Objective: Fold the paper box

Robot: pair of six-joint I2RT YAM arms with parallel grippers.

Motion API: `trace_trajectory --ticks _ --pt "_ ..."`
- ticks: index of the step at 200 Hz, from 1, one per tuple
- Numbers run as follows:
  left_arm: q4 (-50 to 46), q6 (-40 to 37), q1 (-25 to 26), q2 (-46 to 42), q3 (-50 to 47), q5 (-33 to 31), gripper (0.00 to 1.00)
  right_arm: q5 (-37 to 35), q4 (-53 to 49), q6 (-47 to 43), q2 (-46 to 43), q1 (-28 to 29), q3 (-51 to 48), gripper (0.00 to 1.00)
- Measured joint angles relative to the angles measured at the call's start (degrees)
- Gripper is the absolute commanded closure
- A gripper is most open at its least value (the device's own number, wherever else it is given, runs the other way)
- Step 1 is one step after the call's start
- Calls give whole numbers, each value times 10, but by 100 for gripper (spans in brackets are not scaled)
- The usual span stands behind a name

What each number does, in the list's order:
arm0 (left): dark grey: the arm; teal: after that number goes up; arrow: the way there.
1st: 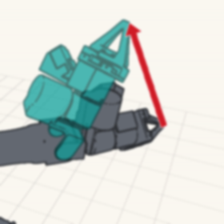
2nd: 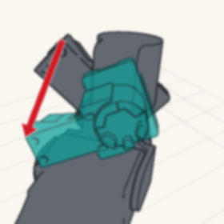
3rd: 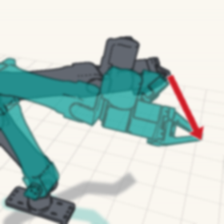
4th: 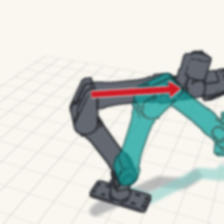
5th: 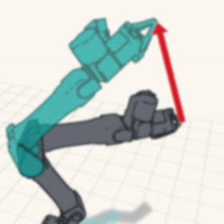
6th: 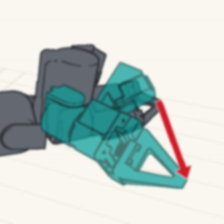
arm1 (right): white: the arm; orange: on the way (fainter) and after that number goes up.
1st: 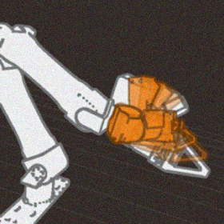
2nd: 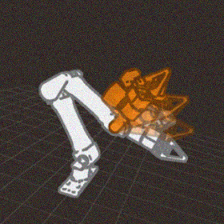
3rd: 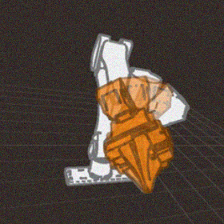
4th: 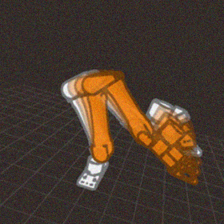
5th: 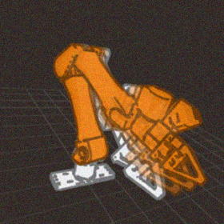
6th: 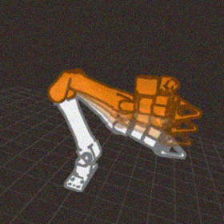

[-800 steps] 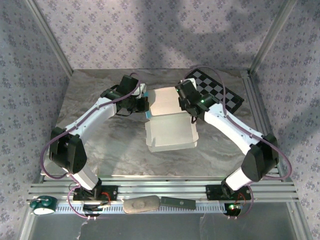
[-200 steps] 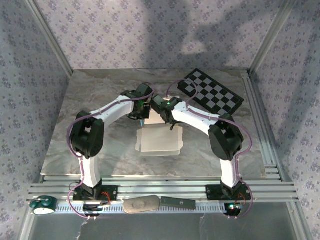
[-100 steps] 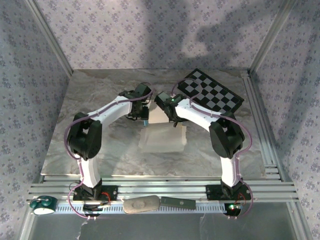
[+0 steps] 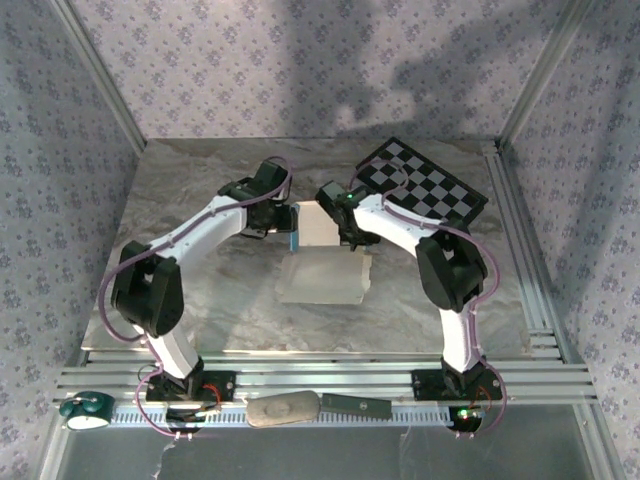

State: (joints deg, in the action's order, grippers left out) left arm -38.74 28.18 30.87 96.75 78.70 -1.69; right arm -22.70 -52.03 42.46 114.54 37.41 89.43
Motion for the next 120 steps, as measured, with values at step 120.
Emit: trace_trajectory --ticks 120 --pt "-6 19 -5 -129 -13 -29 57 316 94 407 -31 -46 -140 63"
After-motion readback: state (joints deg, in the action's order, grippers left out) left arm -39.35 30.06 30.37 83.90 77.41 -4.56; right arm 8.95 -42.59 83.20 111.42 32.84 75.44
